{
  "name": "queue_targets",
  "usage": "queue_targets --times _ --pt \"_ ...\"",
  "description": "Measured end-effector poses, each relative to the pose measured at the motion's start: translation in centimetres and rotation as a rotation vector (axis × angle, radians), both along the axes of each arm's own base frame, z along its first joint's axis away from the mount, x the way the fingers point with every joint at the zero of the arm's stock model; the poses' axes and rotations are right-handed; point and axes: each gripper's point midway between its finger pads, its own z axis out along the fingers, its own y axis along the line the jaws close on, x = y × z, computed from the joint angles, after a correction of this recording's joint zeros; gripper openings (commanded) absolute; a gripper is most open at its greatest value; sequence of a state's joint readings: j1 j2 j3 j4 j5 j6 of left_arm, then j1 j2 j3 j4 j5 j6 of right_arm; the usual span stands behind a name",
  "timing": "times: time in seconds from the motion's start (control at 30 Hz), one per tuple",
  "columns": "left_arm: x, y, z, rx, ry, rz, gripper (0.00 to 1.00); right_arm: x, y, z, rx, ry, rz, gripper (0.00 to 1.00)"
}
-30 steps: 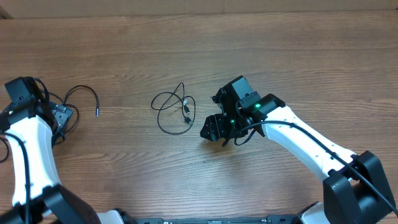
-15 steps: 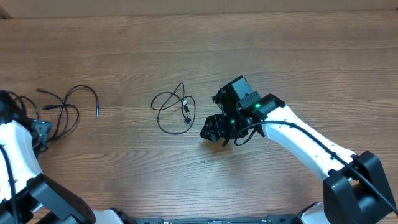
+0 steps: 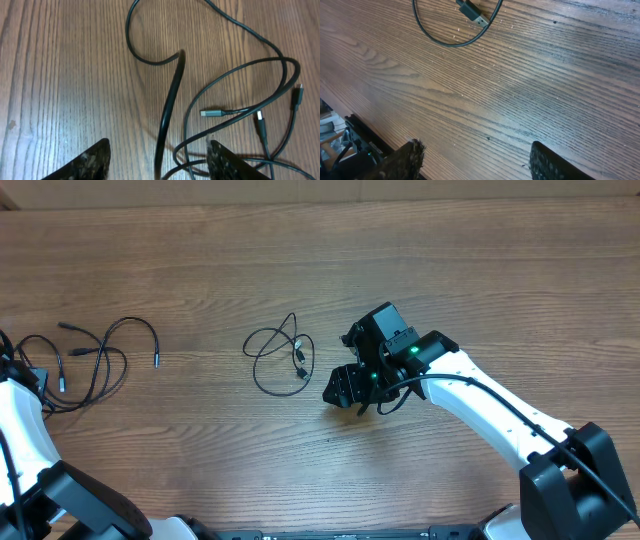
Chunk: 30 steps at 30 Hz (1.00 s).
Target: Untangle cables
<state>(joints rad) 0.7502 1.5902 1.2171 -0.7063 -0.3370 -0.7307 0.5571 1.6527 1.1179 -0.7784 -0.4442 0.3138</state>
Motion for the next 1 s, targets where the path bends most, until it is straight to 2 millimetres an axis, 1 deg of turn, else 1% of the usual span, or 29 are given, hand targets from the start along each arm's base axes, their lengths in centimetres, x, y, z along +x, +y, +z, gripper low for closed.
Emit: queue_targets --times 0.03,0.1,0.13,0.17,0.2,0.23,0.27,0.3,0.4,0.47,0.5,0.53,0.57,0.6,0.67,0.7,0.73,0.8,0.87,0.93,1.0 --pt "0.0 0.0 -0.1 -0.001 0.003 0.001 0.63 0.0 0.0 0.0 0.000 0.000 0.000 0.67" --pt "0.0 0.1 -0.6 -0.009 0.016 0.002 0.63 -0.1 0.0 0.0 -0.002 0.004 0.000 0.67" --pt "0.0 0.1 -1.0 -0.015 0.024 0.003 0.61 -0.2 -0.1 -0.1 -0.004 0.007 0.000 0.67" --pt "0.0 0.1 -1.4 -0.021 0.033 0.004 0.57 -0.2 -0.1 -0.1 -0.006 0.009 0.000 0.67" --pt "0.0 0.1 -1.7 -0.028 0.040 0.004 0.47 -0.2 -0.1 -0.1 -0.007 0.011 0.000 0.67" --pt "0.0 0.1 -2.1 -0.034 0.048 0.003 0.32 -0.3 -0.2 -0.1 -0.008 0.013 0.001 0.67" --pt "0.0 0.2 -2.4 -0.039 0.052 0.003 0.14 -0.3 -0.2 -0.1 -0.009 0.015 0.000 0.67" --pt "0.1 0.2 -2.5 -0.042 0.049 0.002 0.04 -0.3 -0.2 -0.1 -0.010 0.016 0.000 0.67" --pt "1.4 0.3 -2.4 -0.045 -0.011 -0.020 0.04 -0.3 -0.2 -0.1 -0.009 0.016 0.000 0.67" --pt "3.0 0.1 -2.1 -0.068 -0.082 -0.057 0.04 -0.4 -0.2 -0.1 -0.010 0.016 0.000 0.67" --pt "4.1 0.0 -1.8 -0.079 -0.131 -0.089 0.04 -0.4 -0.2 -0.1 -0.009 0.016 0.001 0.67" --pt "6.0 -0.2 -1.1 -0.083 -0.205 -0.150 0.04 -0.4 -0.2 -0.1 -0.010 0.016 0.001 0.67" --pt "7.2 -0.3 -0.5 -0.087 -0.256 -0.197 0.04 -0.3 -0.2 -0.1 -0.010 0.015 0.000 0.67" --pt "9.2 -0.7 0.4 -0.085 -0.329 -0.277 0.04 -0.3 -0.2 -0.1 -0.008 0.015 0.001 0.67" --pt "13.0 -2.5 2.7 -0.082 -0.464 -0.473 0.04 -0.3 -0.2 -0.1 -0.008 0.013 0.000 0.67" --pt "14.7 -3.9 3.8 -0.084 -0.521 -0.577 0.04 -0.3 -0.2 -0.1 -0.008 0.013 0.000 0.67" --pt "16.2 -5.6 4.9 -0.088 -0.573 -0.683 0.04 -0.3 -0.2 -0.1 -0.008 0.013 0.000 0.67" --pt "18.5 -9.6 6.5 -0.112 -0.652 -0.885 0.04 -0.3 -0.2 -0.1 -0.007 0.012 0.000 0.67" --pt "19.8 -13.4 7.5 -0.147 -0.704 -1.042 0.04 -0.3 -0.2 -0.1 -0.008 0.013 0.000 0.66" --pt "20.6 -16.7 8.0 -0.182 -0.736 -1.164 0.04 -0.3 -0.2 -0.1 -0.009 0.015 0.001 0.66" --pt "20.7 -18.2 8.3 -0.197 -0.752 -1.223 0.04 -0.4 -0.2 -0.1 -0.011 0.018 0.000 0.66"
